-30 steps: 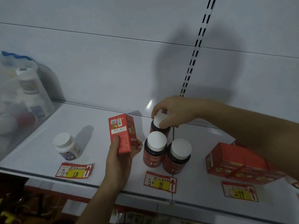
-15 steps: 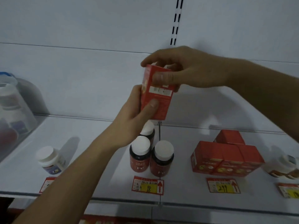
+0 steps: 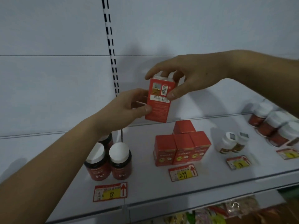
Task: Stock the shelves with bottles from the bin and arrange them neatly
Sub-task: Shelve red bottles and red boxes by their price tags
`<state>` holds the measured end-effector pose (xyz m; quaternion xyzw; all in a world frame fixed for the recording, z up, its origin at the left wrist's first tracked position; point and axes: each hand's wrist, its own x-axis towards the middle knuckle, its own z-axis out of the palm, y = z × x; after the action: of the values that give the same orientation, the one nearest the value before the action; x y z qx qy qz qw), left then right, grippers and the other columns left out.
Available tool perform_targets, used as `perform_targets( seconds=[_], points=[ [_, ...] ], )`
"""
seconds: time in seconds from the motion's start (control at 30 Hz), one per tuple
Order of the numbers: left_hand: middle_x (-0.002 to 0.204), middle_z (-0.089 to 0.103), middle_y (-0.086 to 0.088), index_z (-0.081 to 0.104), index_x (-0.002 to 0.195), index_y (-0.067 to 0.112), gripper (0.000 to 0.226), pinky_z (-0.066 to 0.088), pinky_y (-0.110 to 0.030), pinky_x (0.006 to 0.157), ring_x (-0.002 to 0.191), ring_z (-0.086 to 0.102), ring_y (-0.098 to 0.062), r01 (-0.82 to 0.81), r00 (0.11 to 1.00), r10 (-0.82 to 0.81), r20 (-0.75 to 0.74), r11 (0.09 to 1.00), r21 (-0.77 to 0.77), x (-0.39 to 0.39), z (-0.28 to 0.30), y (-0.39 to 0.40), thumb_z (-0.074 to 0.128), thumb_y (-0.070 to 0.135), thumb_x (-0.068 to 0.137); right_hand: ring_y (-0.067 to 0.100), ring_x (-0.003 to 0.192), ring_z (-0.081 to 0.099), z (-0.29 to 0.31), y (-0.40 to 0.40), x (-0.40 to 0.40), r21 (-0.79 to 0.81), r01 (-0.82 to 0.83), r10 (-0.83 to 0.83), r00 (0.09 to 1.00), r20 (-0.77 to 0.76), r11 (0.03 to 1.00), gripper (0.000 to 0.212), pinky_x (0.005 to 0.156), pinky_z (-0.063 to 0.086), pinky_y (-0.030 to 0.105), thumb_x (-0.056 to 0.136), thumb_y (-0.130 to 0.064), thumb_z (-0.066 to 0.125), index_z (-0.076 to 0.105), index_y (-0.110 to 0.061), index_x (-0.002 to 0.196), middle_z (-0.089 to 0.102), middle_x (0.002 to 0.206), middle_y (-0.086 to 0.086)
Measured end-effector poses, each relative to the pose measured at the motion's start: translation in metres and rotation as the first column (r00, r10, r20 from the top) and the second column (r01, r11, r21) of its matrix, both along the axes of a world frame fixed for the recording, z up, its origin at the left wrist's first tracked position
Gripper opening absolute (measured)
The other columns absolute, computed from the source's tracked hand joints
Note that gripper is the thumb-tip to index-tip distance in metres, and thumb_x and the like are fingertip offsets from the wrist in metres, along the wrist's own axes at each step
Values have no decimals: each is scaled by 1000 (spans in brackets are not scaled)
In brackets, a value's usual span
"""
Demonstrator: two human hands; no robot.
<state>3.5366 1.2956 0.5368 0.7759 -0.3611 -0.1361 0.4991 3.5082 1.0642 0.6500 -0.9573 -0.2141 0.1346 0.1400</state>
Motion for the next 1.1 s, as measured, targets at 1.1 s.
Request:
perform_targets(
  seconds=[1.1],
  points=[
    [102, 62, -1, 51, 107, 17, 53, 42, -29, 62, 86, 59, -20, -240, 960, 104, 259, 780, 578, -60, -75, -55, 74, 54, 78, 11, 106, 60, -111, -16, 15, -175, -34, 19, 996, -84, 984, 40, 85, 53, 25, 85, -27, 79, 62, -37, 119, 58, 125, -13]
  ],
)
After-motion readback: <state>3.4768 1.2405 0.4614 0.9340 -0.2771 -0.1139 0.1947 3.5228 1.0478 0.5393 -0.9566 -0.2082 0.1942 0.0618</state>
